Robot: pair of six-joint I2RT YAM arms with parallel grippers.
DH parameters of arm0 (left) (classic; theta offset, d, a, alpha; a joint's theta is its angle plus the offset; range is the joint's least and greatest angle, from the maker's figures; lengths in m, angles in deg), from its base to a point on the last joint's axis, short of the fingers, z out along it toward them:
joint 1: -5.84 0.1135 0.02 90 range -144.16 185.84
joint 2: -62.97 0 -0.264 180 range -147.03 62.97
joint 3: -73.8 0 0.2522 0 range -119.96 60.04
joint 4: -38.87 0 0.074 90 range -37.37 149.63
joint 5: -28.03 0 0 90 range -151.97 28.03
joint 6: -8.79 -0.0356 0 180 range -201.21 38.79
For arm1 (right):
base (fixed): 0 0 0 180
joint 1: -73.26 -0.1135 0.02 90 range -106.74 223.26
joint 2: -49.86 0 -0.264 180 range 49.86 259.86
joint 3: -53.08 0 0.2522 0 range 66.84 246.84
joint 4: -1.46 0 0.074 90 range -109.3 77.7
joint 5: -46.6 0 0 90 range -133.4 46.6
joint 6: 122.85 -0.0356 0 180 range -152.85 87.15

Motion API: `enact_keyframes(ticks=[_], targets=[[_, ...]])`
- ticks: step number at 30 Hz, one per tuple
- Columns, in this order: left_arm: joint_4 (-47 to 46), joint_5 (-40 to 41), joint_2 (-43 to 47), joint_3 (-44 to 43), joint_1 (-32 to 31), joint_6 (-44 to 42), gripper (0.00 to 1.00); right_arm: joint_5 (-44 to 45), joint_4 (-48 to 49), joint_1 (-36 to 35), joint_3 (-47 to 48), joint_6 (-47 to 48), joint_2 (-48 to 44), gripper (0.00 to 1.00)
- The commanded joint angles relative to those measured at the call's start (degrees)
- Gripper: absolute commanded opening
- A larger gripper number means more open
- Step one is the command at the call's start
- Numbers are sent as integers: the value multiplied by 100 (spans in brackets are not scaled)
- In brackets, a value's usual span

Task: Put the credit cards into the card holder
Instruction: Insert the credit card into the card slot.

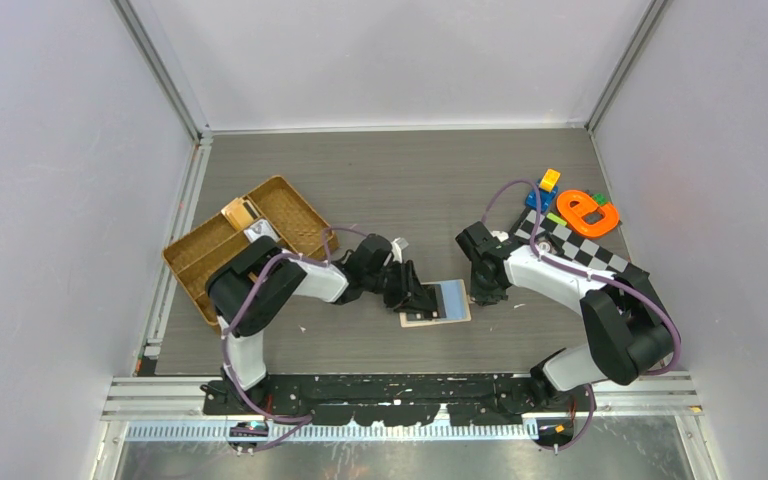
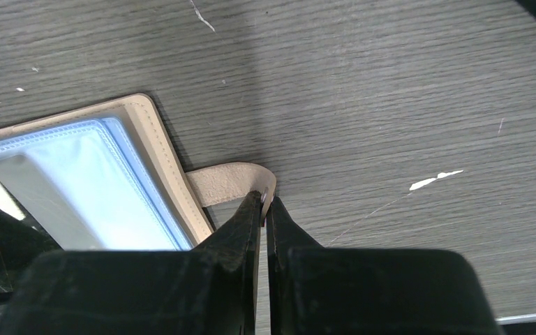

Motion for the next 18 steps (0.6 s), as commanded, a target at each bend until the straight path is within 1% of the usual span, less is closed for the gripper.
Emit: enact_keyframes(ticks=[1,6,9,13,18], targets=[[1227,360,388,-244,1,-580,33,184,-11,-6,121,-50,-117,1],[2023,618,613,-455,-1,-979,37,181,-11,-8,115,-44,-109,1],[2333,723,725,-564,-2,-1142,38,177,-11,-7,119,-44,-118,1],[2333,694,714,-611,0,-1168,39,166,7,-8,117,-29,-96,1],[2056,549,520,-598,1,-1054,39,159,7,-6,115,-29,-91,1]])
